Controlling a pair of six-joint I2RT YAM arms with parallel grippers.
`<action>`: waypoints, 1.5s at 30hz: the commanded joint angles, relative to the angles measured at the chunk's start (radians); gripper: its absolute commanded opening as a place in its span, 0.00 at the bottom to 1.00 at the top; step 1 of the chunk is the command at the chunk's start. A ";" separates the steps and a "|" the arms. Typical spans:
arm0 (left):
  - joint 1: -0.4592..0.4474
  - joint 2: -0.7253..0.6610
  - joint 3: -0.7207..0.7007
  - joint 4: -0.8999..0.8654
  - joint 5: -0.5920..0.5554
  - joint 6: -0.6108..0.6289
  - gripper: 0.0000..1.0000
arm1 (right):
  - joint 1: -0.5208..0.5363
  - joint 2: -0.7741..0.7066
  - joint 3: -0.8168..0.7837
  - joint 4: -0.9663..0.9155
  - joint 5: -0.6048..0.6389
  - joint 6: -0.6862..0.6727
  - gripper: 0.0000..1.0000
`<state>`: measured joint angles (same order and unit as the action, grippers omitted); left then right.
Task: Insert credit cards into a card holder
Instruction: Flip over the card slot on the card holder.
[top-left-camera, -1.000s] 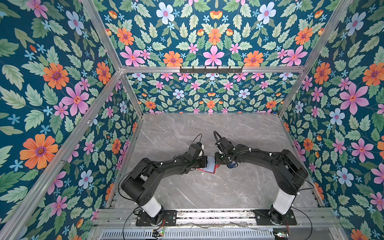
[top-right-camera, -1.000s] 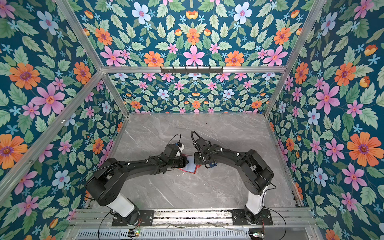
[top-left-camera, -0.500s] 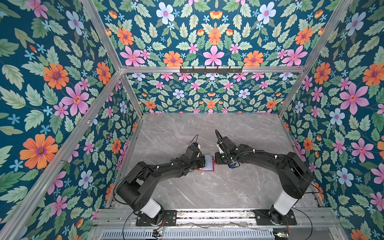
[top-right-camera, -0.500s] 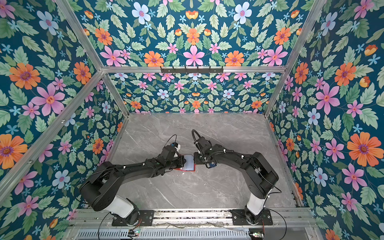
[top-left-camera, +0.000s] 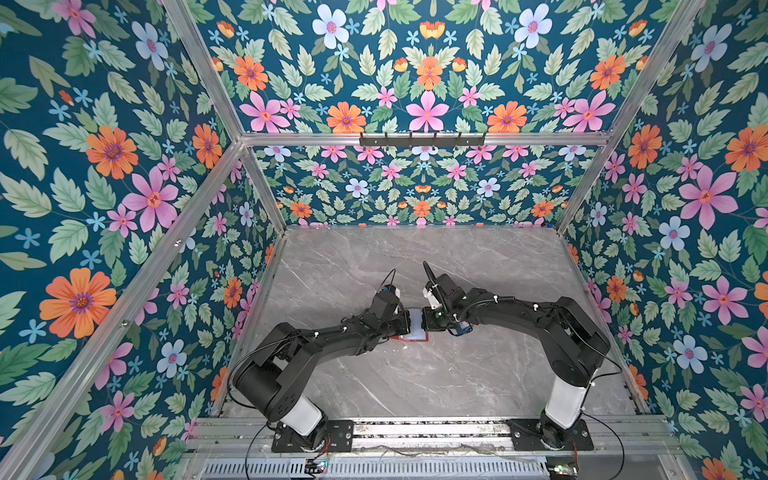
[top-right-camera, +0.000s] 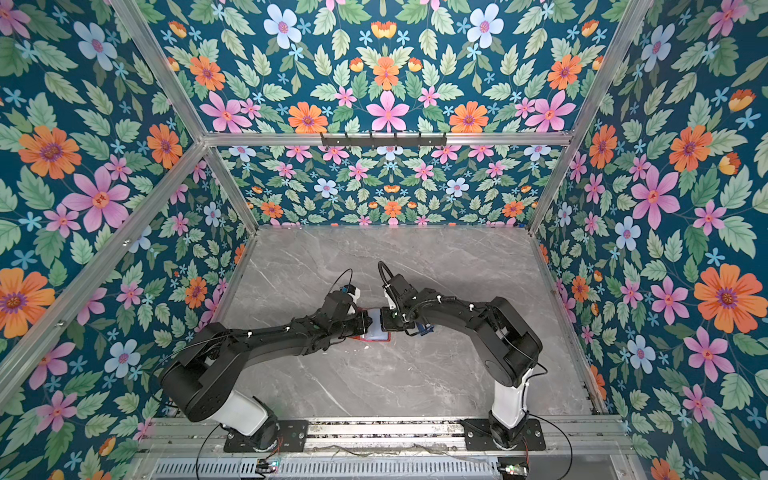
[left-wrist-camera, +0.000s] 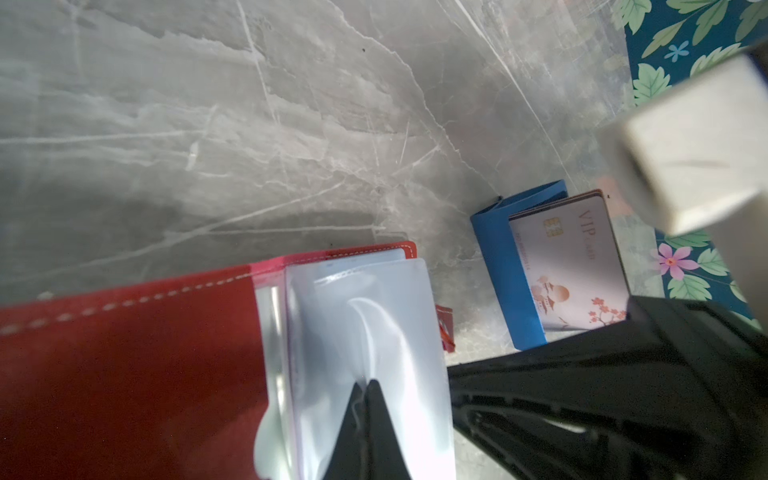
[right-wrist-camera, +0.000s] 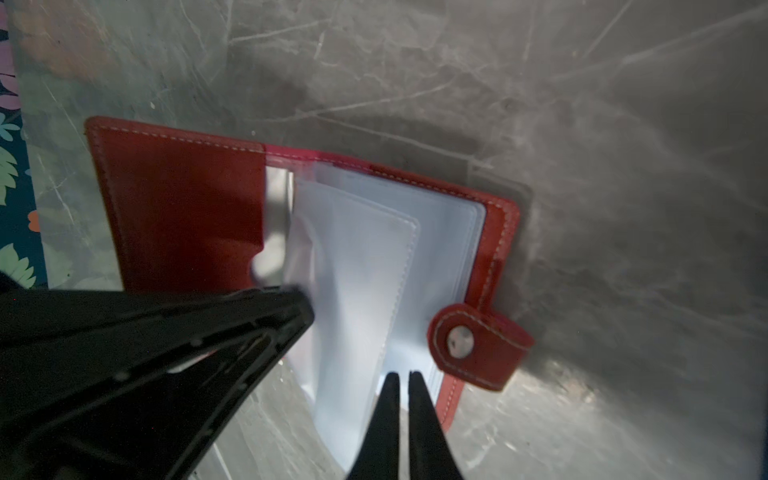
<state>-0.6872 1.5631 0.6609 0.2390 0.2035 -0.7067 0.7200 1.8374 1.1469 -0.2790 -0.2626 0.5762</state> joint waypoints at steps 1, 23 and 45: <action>0.000 -0.002 -0.001 0.023 -0.001 0.003 0.00 | 0.000 0.011 0.005 0.041 -0.027 0.026 0.13; 0.000 -0.227 -0.075 -0.069 -0.183 0.080 0.28 | 0.006 0.105 0.048 0.192 -0.194 0.062 0.37; 0.001 -0.033 -0.019 -0.171 -0.251 0.081 0.20 | 0.012 0.034 0.029 0.142 -0.087 0.067 0.23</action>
<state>-0.6872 1.5337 0.6296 0.1009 -0.0216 -0.6407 0.7303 1.9083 1.1854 -0.1165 -0.3927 0.6437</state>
